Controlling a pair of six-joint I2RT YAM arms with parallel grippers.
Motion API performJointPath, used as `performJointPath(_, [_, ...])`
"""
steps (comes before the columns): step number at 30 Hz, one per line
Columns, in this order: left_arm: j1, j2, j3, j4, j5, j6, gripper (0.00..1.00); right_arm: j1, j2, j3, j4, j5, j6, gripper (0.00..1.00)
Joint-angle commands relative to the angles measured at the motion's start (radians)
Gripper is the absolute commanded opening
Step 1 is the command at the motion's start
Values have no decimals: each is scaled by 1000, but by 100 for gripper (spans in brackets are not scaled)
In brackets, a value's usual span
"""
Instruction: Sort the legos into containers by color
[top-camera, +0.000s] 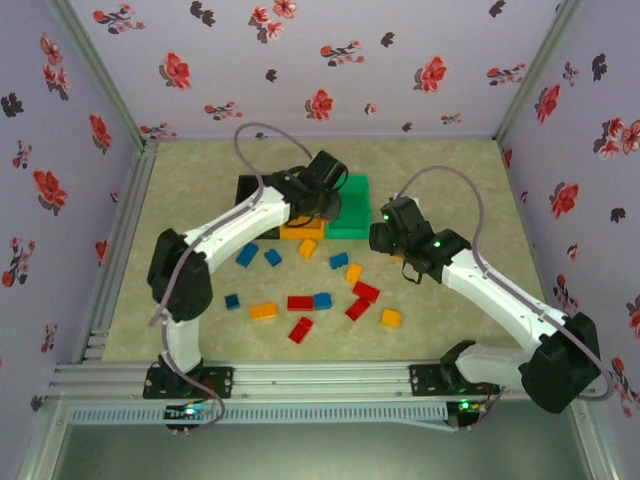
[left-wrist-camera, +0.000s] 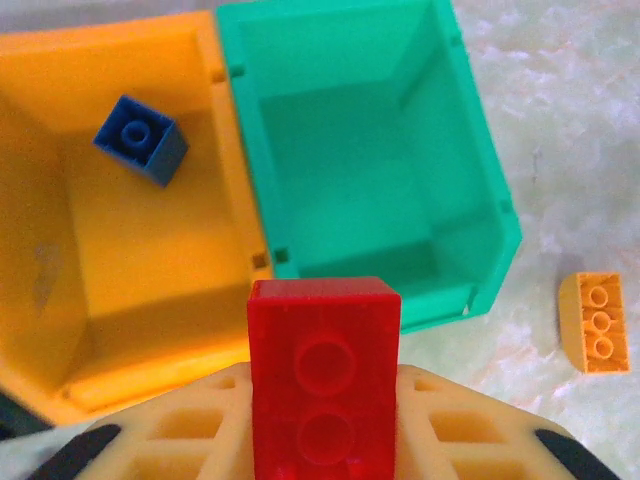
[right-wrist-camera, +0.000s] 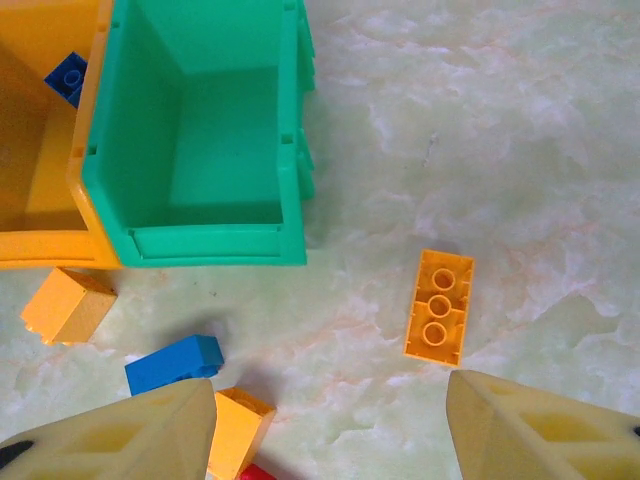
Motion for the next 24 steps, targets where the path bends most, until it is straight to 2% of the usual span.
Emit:
performJointPath(1, [20, 101, 143, -66, 39, 70, 29, -12, -43, -12, -44, 43, 15, 63])
performJointPath(7, [56, 327, 447, -133, 99, 85, 30, -16, -81, -12, -78, 57, 12, 63])
performJointPath(8, [62, 362, 489, -144, 106, 83, 33, -18, -85, -12, -84, 58, 12, 63])
performJointPath(13, [100, 484, 676, -229, 145, 57, 61, -20, -103, -12, -112, 58, 12, 63])
performJointPath(16, [104, 460, 661, -219, 149, 60, 66, -20, -107, -11, -122, 82, 9, 64])
performJointPath(24, [103, 275, 475, -145, 141, 66, 67, -27, -94, -13, -115, 84, 13, 64])
